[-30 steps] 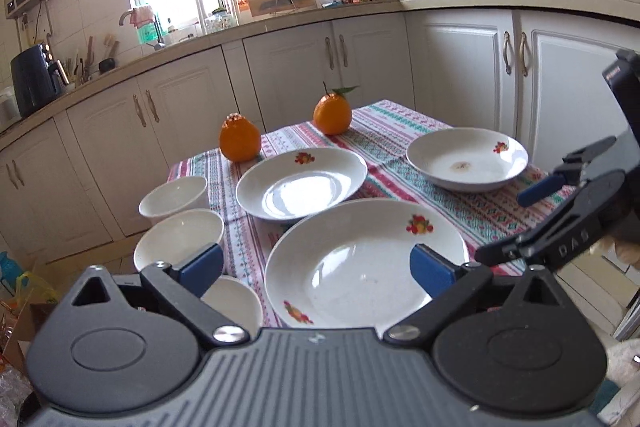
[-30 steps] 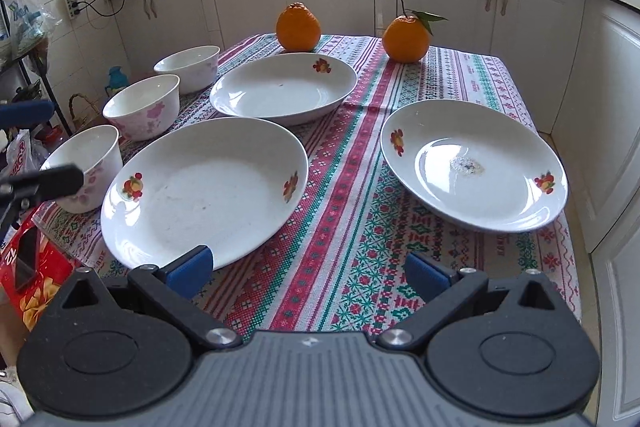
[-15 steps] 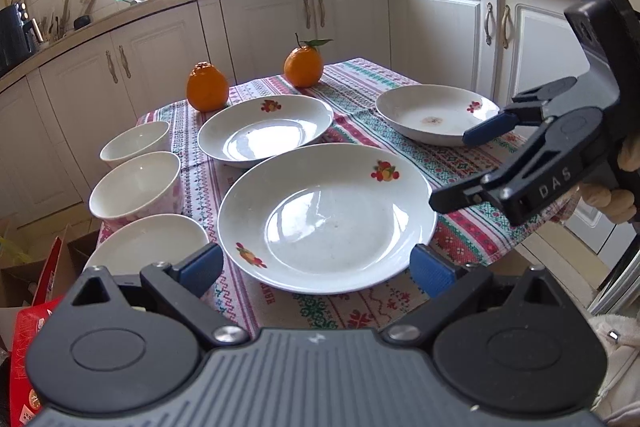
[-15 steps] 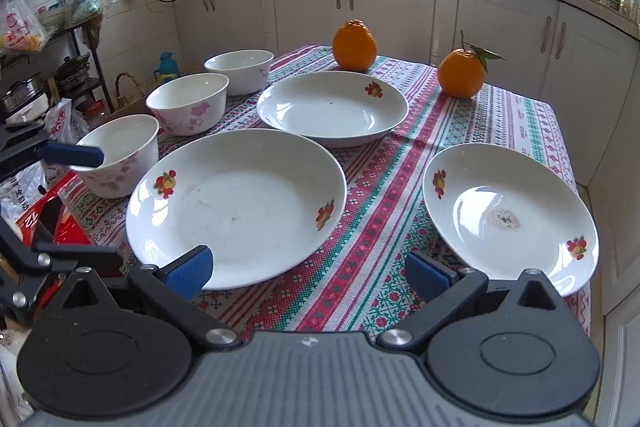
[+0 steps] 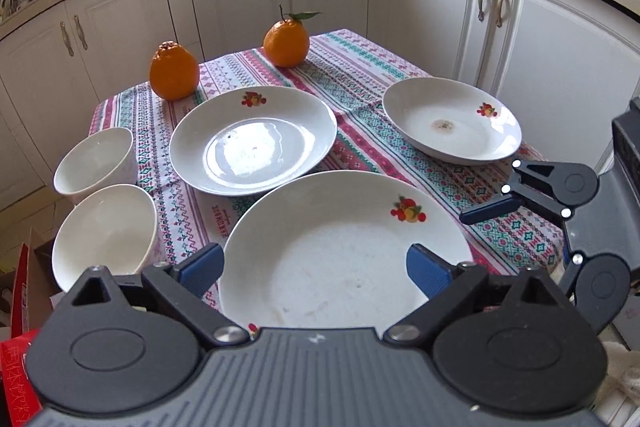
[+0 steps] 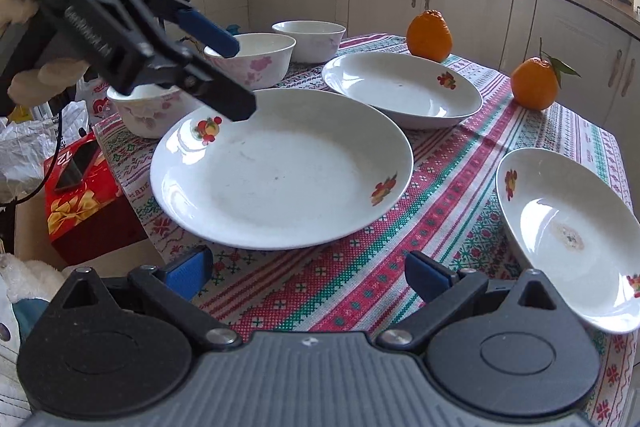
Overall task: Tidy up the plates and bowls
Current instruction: 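Grasp the rim of the large white fruit-decal plate with the left gripper, then carry the large plate with the left gripper over the stained plate, then lower the large plate onto the stained plate with the left gripper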
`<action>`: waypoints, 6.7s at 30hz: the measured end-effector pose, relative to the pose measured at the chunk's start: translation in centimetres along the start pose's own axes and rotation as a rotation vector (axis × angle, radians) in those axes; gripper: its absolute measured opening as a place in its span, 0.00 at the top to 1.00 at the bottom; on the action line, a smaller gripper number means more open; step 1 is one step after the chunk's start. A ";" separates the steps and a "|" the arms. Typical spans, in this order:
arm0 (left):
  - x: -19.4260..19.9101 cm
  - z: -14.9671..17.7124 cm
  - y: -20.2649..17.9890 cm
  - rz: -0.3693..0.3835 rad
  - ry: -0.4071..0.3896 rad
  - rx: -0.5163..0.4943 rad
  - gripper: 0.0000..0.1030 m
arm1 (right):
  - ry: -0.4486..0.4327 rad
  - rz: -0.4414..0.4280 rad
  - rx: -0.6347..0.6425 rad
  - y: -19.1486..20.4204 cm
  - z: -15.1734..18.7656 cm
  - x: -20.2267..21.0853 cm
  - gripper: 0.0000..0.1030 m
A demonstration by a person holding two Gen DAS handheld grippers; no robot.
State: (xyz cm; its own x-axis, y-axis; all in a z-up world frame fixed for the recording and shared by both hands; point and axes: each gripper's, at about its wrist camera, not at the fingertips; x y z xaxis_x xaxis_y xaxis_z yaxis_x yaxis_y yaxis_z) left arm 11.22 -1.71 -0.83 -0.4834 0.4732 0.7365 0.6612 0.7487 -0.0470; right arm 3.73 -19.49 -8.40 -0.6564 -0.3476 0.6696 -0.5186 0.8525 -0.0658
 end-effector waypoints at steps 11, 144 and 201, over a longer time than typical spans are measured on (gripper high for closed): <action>-4.4 -1.4 3.7 0.007 0.165 0.079 0.25 | -0.029 -0.035 0.054 0.5 -0.1 -1.0 0.00; -17.5 -15.7 -5.4 0.212 0.206 -0.080 0.33 | -0.073 0.173 -0.172 -15.8 3.8 3.7 0.00; -16.8 -14.9 -4.8 0.222 0.172 -0.027 0.39 | 0.090 0.103 -0.168 -18.0 1.5 3.0 0.00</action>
State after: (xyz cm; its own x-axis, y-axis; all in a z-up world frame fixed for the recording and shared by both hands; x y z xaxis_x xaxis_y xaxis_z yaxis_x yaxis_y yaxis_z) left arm 24.73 -20.18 -2.96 -0.2218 0.5367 0.8141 0.7565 0.6215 -0.2036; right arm 10.24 -36.50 -6.31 -0.6459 -0.2255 0.7294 -0.3480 0.9373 -0.0184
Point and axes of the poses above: each gripper's, at about its wrist camera, not at the fingertips, and x roughly against the way its jaws point, y to its left, z to its underside, and after that the axes turned 7 degrees about z, right-handed
